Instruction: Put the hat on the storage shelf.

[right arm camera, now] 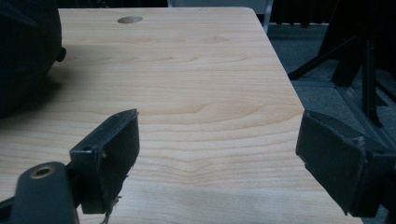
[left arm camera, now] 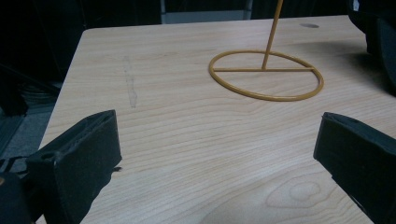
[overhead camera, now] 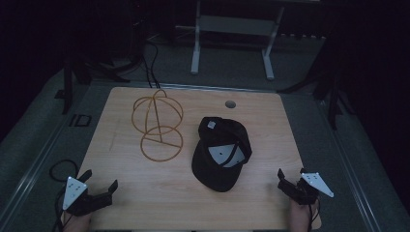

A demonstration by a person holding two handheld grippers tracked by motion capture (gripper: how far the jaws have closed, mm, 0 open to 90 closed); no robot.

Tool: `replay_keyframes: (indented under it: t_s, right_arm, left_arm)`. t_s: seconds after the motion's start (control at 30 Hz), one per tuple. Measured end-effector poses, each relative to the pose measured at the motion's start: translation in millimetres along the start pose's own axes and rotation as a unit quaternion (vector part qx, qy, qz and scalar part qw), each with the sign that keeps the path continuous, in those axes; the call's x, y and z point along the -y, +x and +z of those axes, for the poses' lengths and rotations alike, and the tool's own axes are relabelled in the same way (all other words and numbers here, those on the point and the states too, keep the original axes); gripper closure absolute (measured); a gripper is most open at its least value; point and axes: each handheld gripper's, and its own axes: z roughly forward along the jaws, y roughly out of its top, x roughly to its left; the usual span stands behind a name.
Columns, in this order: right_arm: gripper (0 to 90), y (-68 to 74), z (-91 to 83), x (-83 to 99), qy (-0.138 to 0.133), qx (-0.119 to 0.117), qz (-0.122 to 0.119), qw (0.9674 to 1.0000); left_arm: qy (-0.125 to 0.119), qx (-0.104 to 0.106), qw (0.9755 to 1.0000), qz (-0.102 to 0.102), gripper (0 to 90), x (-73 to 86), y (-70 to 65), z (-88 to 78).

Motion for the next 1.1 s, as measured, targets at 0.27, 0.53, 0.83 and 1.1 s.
replay_keyframes:
  t_s: [0.27, 0.53, 0.83, 1.1]
  right_arm:
    - [13.5, 4.6, -1.2, -2.0, 0.003, -0.022, -0.025, 0.9994]
    - [13.3, 22.9, -18.8, -24.3, -0.031, -0.048, -0.057, 0.9968]
    - [12.2, 56.3, -41.0, -65.1, -0.034, -0.099, -0.068, 0.9922]
    - [11.0, 85.0, -42.1, -98.9, -0.035, -0.15, -0.076, 0.9851]
  left_arm:
    - [-0.003, 0.002, 1.0, 0.0, 1.0, -0.1, -1.1, 0.0]
    - [0.006, -0.003, 0.9998, 0.02, 1.0, -1.4, -9.2, 1.5]
    - [0.001, 0.028, 0.9996, -0.007, 1.0, -4.2, -12.3, -1.1]
    - [0.032, 0.055, 0.9979, -0.009, 1.0, -6.9, -22.3, 0.7]
